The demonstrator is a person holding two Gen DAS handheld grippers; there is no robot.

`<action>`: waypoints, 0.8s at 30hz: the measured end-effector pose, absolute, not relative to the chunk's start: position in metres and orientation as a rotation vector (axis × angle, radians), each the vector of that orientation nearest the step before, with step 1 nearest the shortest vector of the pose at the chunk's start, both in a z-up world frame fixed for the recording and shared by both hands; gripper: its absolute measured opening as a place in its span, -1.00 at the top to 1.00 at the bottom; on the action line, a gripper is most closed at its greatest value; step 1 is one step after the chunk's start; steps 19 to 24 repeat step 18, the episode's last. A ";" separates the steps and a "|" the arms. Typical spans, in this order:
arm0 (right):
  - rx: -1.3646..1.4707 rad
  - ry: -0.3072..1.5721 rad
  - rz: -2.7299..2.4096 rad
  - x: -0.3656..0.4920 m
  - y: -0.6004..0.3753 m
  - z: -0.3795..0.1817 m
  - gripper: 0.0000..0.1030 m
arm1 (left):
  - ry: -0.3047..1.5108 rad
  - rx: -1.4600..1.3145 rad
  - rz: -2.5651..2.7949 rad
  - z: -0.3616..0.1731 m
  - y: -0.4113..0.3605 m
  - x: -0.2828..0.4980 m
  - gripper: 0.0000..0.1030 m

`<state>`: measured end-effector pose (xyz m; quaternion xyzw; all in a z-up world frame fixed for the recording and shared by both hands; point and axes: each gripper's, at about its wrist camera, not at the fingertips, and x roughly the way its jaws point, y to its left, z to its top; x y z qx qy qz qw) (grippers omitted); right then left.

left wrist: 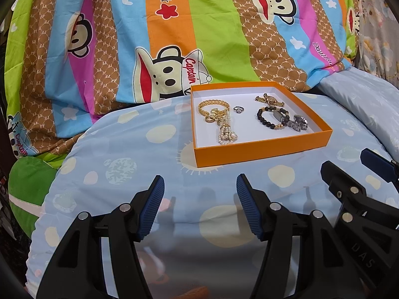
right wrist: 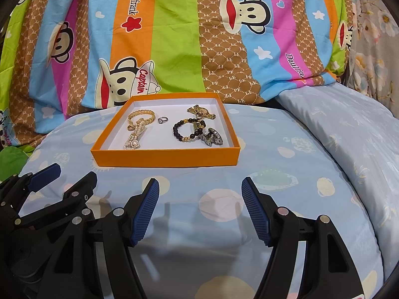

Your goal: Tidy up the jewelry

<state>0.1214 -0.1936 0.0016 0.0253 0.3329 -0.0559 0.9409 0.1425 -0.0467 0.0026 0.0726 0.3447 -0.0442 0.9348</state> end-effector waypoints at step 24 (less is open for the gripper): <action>0.047 0.683 -0.115 0.123 -0.197 0.004 -0.31 | 0.725 0.148 -0.087 0.000 -0.047 0.147 -0.13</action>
